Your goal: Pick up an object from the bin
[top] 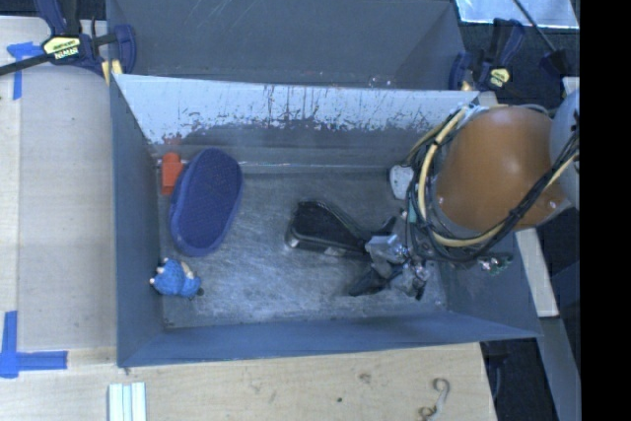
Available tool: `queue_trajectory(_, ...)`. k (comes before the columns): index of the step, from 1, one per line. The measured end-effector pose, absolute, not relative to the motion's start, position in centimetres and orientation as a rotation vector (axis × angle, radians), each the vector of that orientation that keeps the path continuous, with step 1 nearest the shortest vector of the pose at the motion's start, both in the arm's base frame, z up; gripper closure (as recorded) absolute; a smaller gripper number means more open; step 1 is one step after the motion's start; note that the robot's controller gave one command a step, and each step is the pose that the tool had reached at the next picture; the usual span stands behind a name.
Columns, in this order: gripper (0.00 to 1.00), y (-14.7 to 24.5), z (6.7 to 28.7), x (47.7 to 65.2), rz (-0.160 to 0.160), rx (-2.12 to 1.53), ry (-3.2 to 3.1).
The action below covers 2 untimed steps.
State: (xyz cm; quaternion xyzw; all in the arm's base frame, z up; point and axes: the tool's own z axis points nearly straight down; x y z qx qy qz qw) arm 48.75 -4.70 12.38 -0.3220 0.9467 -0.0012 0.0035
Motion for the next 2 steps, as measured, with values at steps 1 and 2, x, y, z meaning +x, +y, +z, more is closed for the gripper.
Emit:
queue_trajectory(1,1.0,-4.7,13.6,48.9,-0.002,-1.005,2.971)
queue_trajectory(2,1.0,-4.7,17.6,49.1,-0.004,-1.001,2.97)
